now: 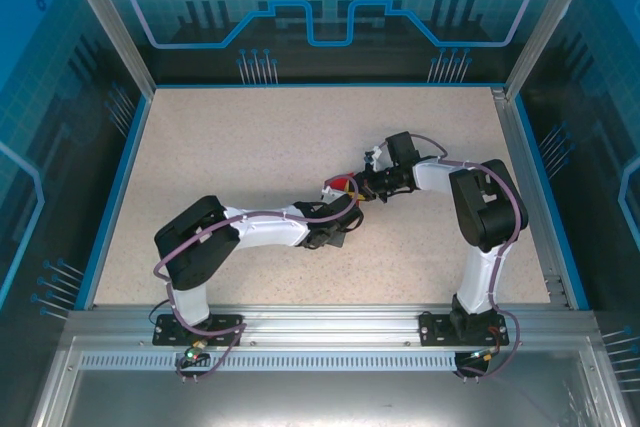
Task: Fold a paper plane with a square sheet of paper (pick it up from the middle)
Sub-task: Fourth fold the wing at the center of the table.
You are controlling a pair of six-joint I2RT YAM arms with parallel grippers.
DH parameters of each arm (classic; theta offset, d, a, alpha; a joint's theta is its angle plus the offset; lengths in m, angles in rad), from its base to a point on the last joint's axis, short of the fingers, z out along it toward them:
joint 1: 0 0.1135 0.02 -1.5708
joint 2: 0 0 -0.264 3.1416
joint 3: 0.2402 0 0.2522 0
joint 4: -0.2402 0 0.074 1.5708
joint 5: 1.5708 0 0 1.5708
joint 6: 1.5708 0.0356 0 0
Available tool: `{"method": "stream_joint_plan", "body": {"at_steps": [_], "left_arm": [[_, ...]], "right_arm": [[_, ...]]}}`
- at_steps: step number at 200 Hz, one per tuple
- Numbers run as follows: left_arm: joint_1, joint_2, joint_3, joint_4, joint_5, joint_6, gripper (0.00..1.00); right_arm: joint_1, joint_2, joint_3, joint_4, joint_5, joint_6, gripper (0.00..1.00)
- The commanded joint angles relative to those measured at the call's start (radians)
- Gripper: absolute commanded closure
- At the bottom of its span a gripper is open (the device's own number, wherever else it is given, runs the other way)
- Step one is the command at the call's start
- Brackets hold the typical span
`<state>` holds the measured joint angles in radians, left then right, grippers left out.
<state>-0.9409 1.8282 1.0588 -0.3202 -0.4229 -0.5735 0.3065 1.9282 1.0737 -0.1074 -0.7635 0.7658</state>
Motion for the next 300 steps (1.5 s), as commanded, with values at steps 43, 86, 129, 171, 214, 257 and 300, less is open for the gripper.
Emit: {"method": "stream_joint_plan", "body": {"at_steps": [43,86,129,171,214,257,300], "left_arm": [[-0.010,0.021,-0.001,-0.032,-0.022,0.011,0.66],[-0.010,0.013,-0.019,-0.023,-0.014,0.002,0.66],[-0.010,-0.003,-0.040,-0.006,-0.002,0.000,0.66],[-0.010,-0.012,-0.051,0.010,0.005,-0.002,0.74],[-0.010,-0.037,-0.052,0.036,0.013,0.004,0.65],[-0.010,-0.027,-0.046,0.040,0.012,0.004,0.67],[-0.010,-0.033,-0.062,0.046,0.015,-0.006,0.71]], "right_arm": [[-0.001,-0.016,0.027,-0.032,0.000,0.001,0.95],[0.000,-0.017,0.029,-0.038,0.002,-0.005,0.96],[0.002,-0.015,0.031,-0.039,0.001,-0.001,0.98],[0.003,-0.015,0.031,-0.044,0.006,-0.005,0.98],[0.003,-0.015,0.023,-0.043,0.006,-0.007,0.98],[0.003,-0.015,0.025,-0.048,0.009,-0.010,0.98],[0.005,-0.015,0.023,-0.049,0.011,-0.011,0.97]]}}
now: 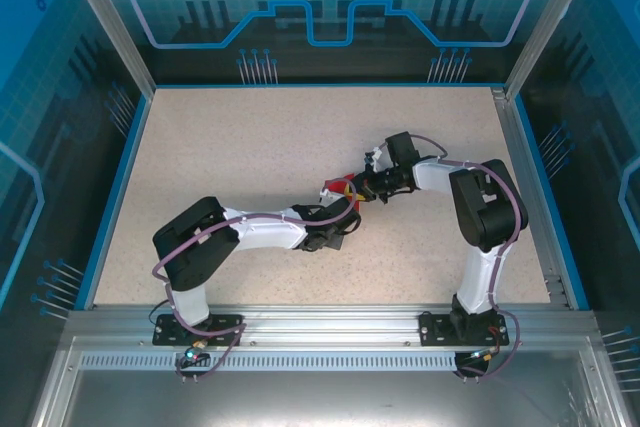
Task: Fold a paper plane with a square sheet of paper (pick it up from the middle)
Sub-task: Fourth fold the wing at the center of the table.
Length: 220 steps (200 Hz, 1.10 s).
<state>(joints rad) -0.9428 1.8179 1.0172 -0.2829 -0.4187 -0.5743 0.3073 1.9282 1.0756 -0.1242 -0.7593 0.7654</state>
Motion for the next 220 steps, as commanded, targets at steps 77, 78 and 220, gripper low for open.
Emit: {"method": "stream_joint_plan", "body": {"at_steps": [77,78,220], "left_arm": [[-0.008,-0.031,-0.026,0.024,0.029,0.004,0.77],[-0.008,-0.031,-0.026,0.025,0.029,0.004,0.77],[0.086,-0.065,-0.127,0.205,0.277,-0.007,0.96]], "right_arm": [[0.004,-0.015,0.018,-0.036,0.012,-0.014,0.97],[0.004,-0.015,0.018,-0.036,0.012,-0.013,0.96],[-0.080,-0.237,-0.055,-0.150,0.153,-0.101,0.54]]}}
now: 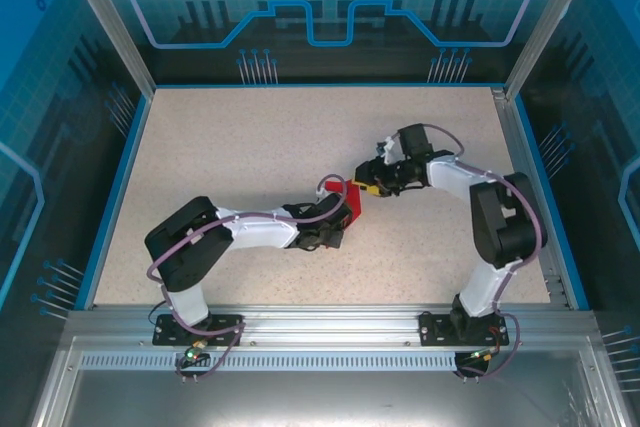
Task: Fold a paper plane with a square sheet of paper (pick it up from the middle)
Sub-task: Fourth fold the wing at the center of the table.
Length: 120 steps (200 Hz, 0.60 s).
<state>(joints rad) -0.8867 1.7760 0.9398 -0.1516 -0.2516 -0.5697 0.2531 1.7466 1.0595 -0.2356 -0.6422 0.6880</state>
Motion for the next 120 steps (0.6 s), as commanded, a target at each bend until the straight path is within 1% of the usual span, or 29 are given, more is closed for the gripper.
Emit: {"method": "stream_joint_plan", "body": {"at_steps": [1,40,53,83,110,120], "left_arm": [[0.031,-0.024,-0.051,0.076,0.116,-0.013,0.96],[0.098,-0.047,-0.156,0.241,0.273,-0.079,0.97],[0.123,-0.053,-0.189,0.288,0.327,-0.094,0.97],[0.171,-0.051,-0.247,0.371,0.412,-0.137,0.97],[0.190,-0.035,-0.258,0.381,0.449,-0.159,0.98],[0.191,-0.035,-0.271,0.391,0.450,-0.171,0.97]], "right_arm": [[-0.026,-0.057,-0.041,-0.039,0.037,-0.024,0.54],[-0.003,-0.076,-0.094,0.001,0.014,-0.021,0.55],[0.018,-0.075,-0.106,0.015,0.008,-0.018,0.60],[0.074,-0.063,-0.117,0.061,0.005,0.005,0.71],[0.125,-0.042,-0.122,0.136,-0.006,0.058,0.82],[0.143,-0.031,-0.120,0.165,-0.010,0.078,0.84]]}}
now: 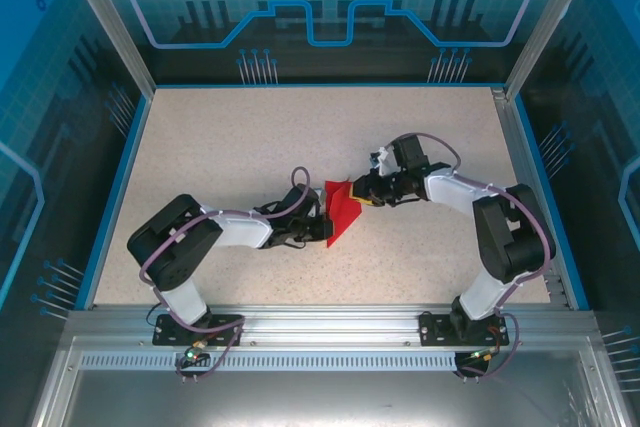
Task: Fold a paper plane with a square sheet of paper (pick it up from the middle)
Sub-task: Fourth fold the wing at the center of the table.
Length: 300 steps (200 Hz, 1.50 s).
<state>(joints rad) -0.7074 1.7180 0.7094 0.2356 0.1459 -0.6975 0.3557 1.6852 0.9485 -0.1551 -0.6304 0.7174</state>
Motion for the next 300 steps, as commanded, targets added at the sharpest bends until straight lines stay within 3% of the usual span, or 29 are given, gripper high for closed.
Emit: {"method": "stream_joint_plan", "body": {"at_steps": [1,78,174,245,300], "left_arm": [[0.013,0.024,-0.041,0.005,0.053,-0.045,0.97],[0.054,0.054,-0.082,0.053,0.117,-0.117,0.98],[0.085,0.103,-0.068,0.034,0.175,-0.131,0.99],[0.085,0.098,-0.070,0.015,0.170,-0.101,0.93],[0.086,0.093,-0.057,-0.007,0.181,-0.090,0.97]], "right_arm": [[0.042,0.032,-0.009,0.087,-0.022,0.051,0.84],[0.088,0.170,0.040,0.213,-0.052,0.150,0.89],[0.086,0.244,0.077,0.175,-0.031,0.135,0.89],[0.084,0.275,0.095,0.147,-0.021,0.118,0.89],[0.081,0.286,0.107,0.089,0.015,0.089,0.90]]}}
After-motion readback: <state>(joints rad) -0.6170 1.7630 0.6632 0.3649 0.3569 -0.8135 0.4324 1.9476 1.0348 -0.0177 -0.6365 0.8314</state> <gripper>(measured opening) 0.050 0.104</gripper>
